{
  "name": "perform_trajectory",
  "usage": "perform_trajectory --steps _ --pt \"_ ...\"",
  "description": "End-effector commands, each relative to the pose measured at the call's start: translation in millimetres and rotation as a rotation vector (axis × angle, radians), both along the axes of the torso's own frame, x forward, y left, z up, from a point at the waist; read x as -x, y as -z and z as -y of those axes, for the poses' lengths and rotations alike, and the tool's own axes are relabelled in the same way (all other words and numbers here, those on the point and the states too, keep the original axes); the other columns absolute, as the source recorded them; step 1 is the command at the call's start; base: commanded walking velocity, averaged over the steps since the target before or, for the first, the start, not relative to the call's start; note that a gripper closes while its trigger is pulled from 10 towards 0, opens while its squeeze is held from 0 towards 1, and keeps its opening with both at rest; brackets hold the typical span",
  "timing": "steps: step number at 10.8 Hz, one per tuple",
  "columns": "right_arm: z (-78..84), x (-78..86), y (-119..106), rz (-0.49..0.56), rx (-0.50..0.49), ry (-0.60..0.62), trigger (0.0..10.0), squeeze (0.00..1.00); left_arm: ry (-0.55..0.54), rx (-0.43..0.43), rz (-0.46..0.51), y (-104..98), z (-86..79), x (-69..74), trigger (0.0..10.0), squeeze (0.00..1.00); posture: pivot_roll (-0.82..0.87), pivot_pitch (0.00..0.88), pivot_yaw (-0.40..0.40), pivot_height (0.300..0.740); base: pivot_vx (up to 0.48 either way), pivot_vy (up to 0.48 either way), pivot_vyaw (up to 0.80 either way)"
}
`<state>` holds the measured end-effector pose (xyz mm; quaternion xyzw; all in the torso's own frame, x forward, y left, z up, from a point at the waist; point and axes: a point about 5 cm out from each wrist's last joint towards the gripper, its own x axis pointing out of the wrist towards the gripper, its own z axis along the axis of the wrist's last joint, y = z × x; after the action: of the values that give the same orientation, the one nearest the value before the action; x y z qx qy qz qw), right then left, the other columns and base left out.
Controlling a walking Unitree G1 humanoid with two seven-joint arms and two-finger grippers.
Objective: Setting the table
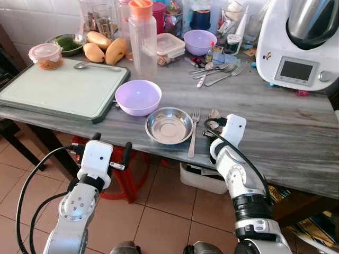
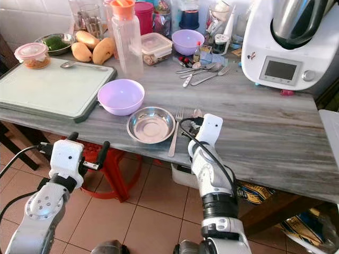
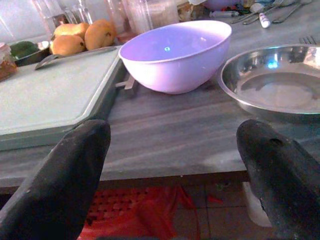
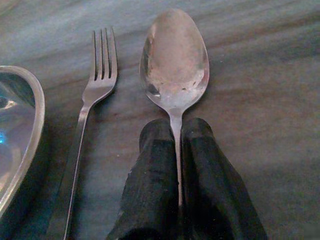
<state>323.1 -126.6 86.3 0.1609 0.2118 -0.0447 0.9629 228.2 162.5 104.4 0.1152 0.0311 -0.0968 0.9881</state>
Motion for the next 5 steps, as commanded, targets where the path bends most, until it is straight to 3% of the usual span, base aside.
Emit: perform_trajectory --steps 1,5 --pt "-2.0 -2.5 -1.6 -0.009 0.003 0.012 10.0 0.0 0.017 0.0 0.008 -4.0 3.4 -0.3 10.0 0.0 0.11 0.0 -0.025 0.74 0.0 0.0 0.0" --pt "-1.7 -5.7 0.5 -0.015 0.026 0.023 10.0 0.0 0.02 0.008 0.007 -4.2 5.6 -2.0 10.0 0.0 0.11 0.0 -0.027 0.74 0.0 0.0 0.0"
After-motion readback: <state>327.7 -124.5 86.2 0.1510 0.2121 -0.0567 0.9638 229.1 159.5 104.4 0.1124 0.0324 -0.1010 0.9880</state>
